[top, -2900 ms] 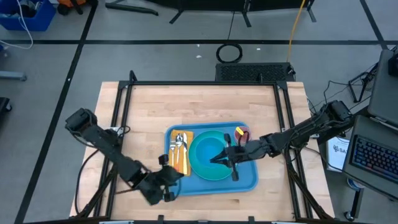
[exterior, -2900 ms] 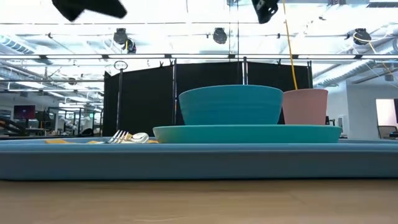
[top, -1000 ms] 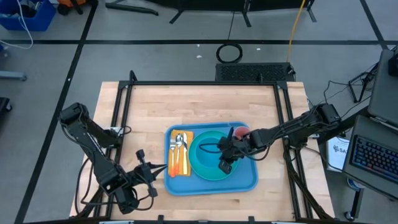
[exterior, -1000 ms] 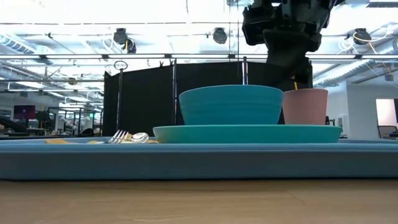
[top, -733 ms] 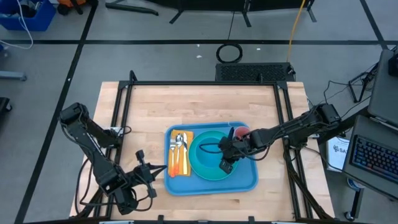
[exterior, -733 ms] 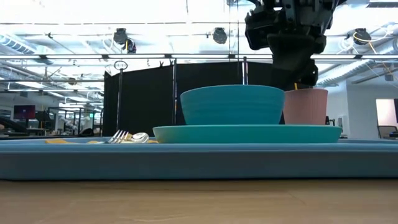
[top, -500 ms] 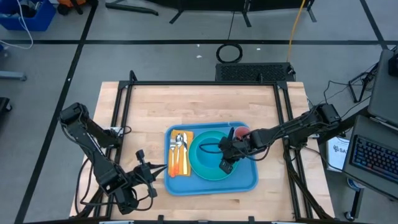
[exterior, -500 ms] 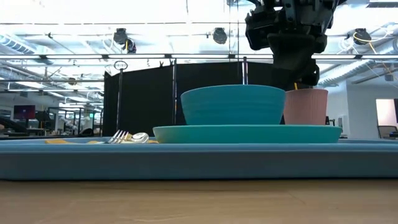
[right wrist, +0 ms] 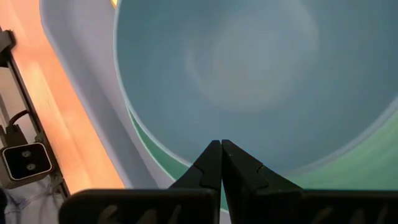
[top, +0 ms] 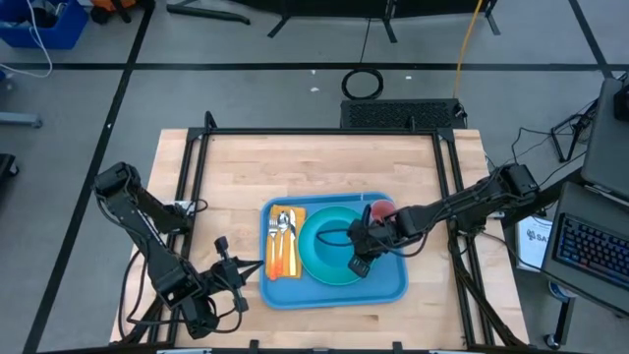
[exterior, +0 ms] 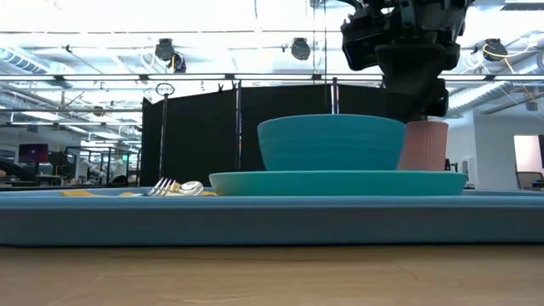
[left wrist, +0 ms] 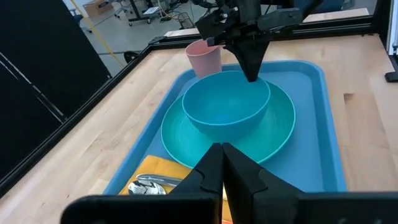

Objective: Set up tray
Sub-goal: Adjust the blue bowl on the blue plate, then return to Home Position

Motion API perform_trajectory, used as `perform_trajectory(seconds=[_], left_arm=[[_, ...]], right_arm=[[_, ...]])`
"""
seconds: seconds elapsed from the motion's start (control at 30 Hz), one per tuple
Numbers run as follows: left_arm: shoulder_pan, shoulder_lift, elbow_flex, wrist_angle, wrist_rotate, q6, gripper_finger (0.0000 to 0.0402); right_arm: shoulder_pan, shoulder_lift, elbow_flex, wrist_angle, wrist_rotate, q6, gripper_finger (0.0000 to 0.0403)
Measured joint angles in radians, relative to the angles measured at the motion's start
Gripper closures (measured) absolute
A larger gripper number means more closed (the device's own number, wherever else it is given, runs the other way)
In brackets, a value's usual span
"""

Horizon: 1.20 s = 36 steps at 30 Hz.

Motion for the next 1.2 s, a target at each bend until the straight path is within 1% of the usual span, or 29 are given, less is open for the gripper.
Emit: perform_trajectory(seconds=[0.13,0.23,0.4,0.6,0.83,1.0,1.1,1.2], left_arm=[[0.0,0.0,0.0,0.0,0.0,0.0,0.0373],[0.0,0.0,0.0,0.0,0.0,0.0,0.037],[0.0,0.0,0.0,0.0,0.0,-0.001,0.0381],[0.0,0.0,0.0,0.0,0.0,-0.002,0.0398],[0.009,0.0,0.0,-0.004,0.002,0.025,0.0373],[0.033,0.0,0.0,0.003,0.055,0.009,0.0368],[0.035,0.0,0.0,0.006,0.048,0.007,0.0378],[0.035,0.0,0.0,0.019,0.02,0.011,0.0396]], right_arm=[[0.005,0.0,0.0,-0.003,-0.004,0.009,0.0403],[0.009,0.0,0.0,-0.003,-0.011,0.016,0.0403],[0.009,0.0,-0.001,-0.001,-0.029,0.022,0.0403],[0.009,0.0,-0.001,0.001,-0.022,0.012,0.0403],[0.009,0.0,-0.001,0.064,-0.021,-0.032,0.0403],[0.009,-0.009,-0.001,0.107,-0.019,-0.083,0.0403],[0.016,-0.037,-0.001,0.125,0.034,-0.131,0.0403],[0.032,-0.086,-0.002,0.139,0.156,-0.225,0.0403]])
